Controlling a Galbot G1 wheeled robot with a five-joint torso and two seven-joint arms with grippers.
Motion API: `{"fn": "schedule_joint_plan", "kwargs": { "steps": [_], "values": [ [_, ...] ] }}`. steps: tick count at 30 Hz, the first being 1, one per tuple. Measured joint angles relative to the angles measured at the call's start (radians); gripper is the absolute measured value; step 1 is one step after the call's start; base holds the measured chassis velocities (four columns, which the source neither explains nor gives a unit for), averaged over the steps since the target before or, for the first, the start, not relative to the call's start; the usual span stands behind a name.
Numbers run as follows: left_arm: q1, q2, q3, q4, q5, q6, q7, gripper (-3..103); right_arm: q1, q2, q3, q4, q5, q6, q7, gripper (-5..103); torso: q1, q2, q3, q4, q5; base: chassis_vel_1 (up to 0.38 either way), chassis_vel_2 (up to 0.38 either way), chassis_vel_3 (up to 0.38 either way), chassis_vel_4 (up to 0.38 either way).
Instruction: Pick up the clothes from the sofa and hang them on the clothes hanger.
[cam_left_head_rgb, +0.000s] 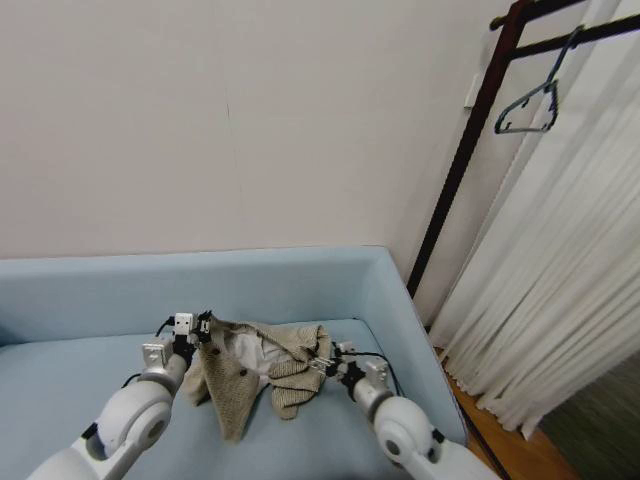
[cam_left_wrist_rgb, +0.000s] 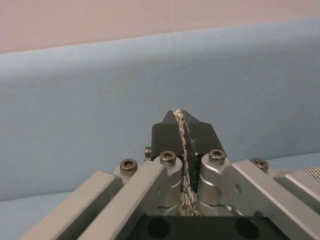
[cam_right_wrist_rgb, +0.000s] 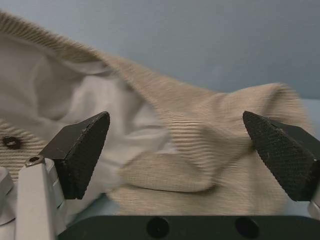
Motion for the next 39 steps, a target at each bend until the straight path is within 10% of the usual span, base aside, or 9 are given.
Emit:
{"fn": "schedule_joint_plan", "kwargs": {
  "steps": [15, 39],
  "values": [
    [-0.156, 0.117, 0.065, 0.016, -0.117, -0.049, 0.07, 2, 0.117, 0.193, -0.109, -0.242, -0.082, 0.017, 0.108, 80, 0.0, 0.0, 0.0, 0.0, 0.0002, 0.0, 0.0, 0.0, 0.0],
    [-0.047, 0.1, -0.058, 0.005, -0.171, -0.149, 0.213, 2, 0.196, 0.248, -0.093, -0.403, -0.171, 0.024, 0.079, 1, 0.0, 0.0, 0.0, -0.0002, 0.0003, 0.0, 0.0, 0.0, 0.0]
  ]
}}
